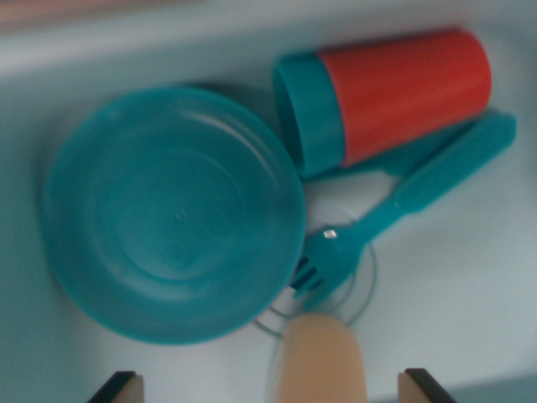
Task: Pick detergent from the sink
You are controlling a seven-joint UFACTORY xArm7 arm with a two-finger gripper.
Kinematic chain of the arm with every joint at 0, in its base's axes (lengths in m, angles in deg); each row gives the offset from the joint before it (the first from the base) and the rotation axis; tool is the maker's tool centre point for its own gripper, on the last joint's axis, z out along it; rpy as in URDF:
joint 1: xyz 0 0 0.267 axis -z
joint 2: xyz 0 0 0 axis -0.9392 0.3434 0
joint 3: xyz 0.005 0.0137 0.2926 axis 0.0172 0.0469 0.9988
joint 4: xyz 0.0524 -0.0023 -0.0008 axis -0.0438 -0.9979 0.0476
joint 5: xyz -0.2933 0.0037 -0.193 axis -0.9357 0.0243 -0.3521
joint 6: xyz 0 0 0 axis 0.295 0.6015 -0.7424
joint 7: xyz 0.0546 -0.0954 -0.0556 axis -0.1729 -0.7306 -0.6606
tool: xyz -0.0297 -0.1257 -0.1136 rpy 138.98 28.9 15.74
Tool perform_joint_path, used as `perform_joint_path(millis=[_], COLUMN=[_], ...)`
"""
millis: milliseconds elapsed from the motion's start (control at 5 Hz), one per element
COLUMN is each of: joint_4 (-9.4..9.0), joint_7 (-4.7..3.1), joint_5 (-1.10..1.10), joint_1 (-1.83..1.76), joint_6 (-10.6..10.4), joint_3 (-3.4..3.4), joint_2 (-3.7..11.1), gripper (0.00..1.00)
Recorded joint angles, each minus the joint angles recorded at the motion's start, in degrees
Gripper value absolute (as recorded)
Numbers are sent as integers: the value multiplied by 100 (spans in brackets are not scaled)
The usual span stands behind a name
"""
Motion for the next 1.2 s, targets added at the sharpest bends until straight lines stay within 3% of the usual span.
perform_joint_path(millis=[200, 400, 600, 1200], joint_4=[-155, -155, -283, -380], joint_7=[6, 6, 11, 15], joint_5=[-8, -8, -15, -21], joint_1=[19, 19, 34, 46], joint_6=[-146, -146, -266, -357], joint_3=[-18, -18, -32, -43], joint_2=[11, 11, 19, 26], gripper=[0, 0, 0, 0])
